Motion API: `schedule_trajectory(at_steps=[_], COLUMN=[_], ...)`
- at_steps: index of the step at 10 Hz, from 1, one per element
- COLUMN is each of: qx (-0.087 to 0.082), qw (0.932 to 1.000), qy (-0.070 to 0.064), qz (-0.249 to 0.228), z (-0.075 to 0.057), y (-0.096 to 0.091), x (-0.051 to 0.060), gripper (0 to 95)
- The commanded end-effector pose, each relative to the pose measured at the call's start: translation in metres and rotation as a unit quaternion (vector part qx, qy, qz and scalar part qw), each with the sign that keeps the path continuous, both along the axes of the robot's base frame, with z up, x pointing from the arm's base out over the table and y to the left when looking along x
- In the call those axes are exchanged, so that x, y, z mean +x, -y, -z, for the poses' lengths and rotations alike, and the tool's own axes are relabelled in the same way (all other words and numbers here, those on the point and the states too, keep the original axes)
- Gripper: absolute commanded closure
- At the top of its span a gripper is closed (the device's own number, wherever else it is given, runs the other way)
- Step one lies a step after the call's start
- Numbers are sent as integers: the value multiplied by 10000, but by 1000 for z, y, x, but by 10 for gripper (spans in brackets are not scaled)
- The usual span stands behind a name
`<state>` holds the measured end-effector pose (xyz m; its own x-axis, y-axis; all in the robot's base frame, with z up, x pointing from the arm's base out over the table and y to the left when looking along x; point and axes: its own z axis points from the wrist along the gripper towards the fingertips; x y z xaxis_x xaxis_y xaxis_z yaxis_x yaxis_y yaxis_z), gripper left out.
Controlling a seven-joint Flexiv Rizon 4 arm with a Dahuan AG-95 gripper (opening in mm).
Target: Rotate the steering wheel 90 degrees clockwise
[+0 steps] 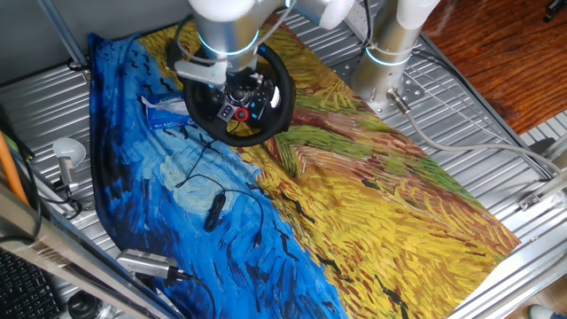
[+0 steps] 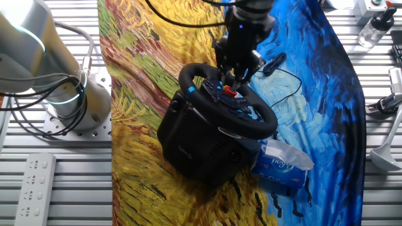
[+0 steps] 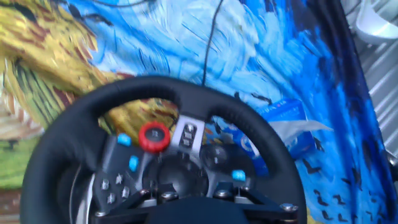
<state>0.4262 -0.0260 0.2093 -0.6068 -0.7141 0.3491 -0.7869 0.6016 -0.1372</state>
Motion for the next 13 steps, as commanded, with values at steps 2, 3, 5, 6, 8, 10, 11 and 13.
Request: schedule_trajectory(at_steps=[2, 3, 5, 6, 8, 10, 11, 13], qx=[-180, -195, -211, -203, -188, -195, -178, -170], qw=[9989, 9990, 9989, 9988, 9986, 9982, 9982, 9976], qy=[-1, -6, -116, -166, -350, -455, -468, -508], qz=[-443, -406, -397, -406, -343, -347, -345, -429], z=[0, 0, 6, 8, 11, 11, 11, 12], y=[-2, -3, -7, -8, -10, -10, -11, -12], x=[0, 0, 3, 4, 6, 6, 6, 6], gripper=[570, 570, 570, 570, 760, 760, 760, 760])
